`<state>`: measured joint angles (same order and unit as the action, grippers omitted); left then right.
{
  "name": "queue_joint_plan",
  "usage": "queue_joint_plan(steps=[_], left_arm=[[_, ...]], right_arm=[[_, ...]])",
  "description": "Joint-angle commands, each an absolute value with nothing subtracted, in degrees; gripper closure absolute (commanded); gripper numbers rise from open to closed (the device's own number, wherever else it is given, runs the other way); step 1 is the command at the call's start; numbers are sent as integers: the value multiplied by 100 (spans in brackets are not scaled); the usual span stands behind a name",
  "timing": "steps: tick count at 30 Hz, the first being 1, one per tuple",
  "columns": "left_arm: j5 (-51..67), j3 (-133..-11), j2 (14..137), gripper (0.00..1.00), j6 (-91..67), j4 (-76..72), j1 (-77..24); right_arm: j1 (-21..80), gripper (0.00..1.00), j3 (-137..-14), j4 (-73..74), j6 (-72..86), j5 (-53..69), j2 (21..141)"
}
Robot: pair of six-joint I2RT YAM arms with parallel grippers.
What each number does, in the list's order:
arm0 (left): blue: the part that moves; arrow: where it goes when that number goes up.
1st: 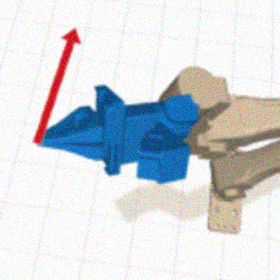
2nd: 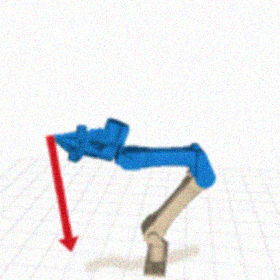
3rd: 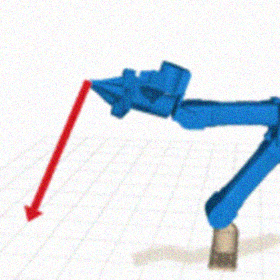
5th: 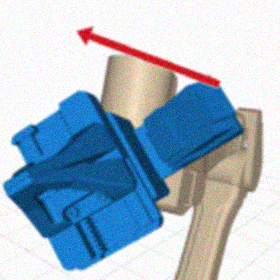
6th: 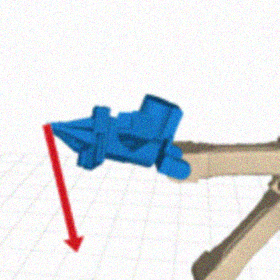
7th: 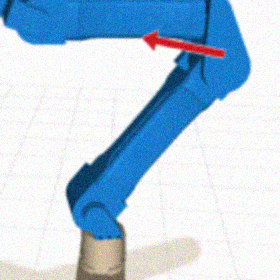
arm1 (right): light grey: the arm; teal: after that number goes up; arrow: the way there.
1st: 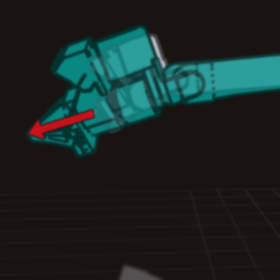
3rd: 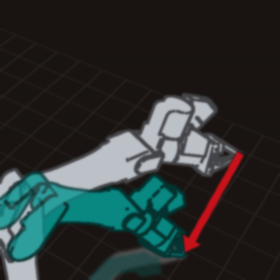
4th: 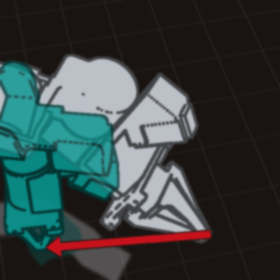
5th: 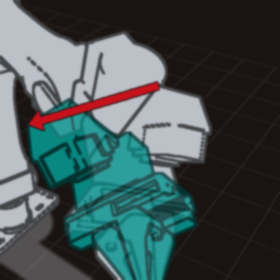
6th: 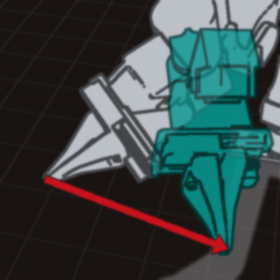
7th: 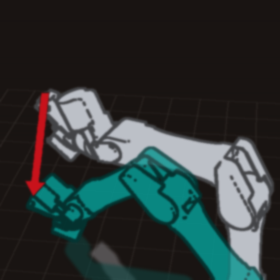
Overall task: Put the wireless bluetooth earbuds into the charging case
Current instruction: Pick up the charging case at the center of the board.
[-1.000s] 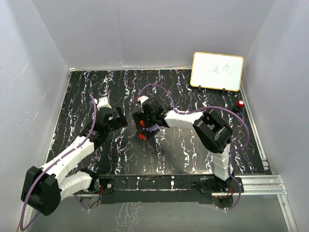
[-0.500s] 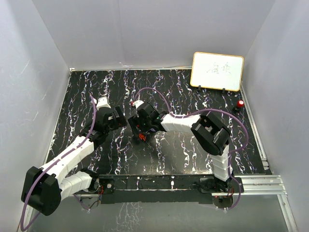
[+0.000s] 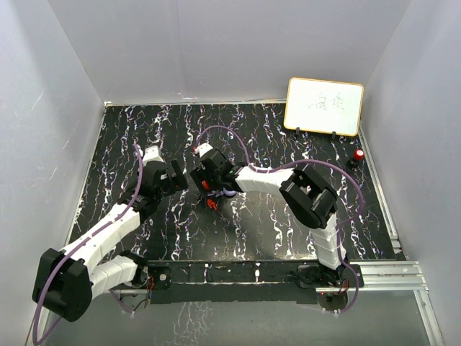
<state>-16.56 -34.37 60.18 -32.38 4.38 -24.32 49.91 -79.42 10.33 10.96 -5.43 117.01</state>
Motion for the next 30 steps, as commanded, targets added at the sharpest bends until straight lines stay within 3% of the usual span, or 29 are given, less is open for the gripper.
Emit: queue_joint_plan(steps=[1,21,26,30], left_arm=[[-1585,-3375,5912,14,-3181,439,-2352],[-887,-3232,5890,23,-3314,187,-1951],[-780,-3259,5978,23,-3314,144,-1897],[-573,-3261,6047,23,-3323,53,-1757]], right_arm=[[4983,23,-8194,949,931,-722,11856],[4981,44,-7964,681,726,-951,12035],[4978,63,-7954,624,649,-910,12096],[4974,69,-7775,472,623,-1011,11933]])
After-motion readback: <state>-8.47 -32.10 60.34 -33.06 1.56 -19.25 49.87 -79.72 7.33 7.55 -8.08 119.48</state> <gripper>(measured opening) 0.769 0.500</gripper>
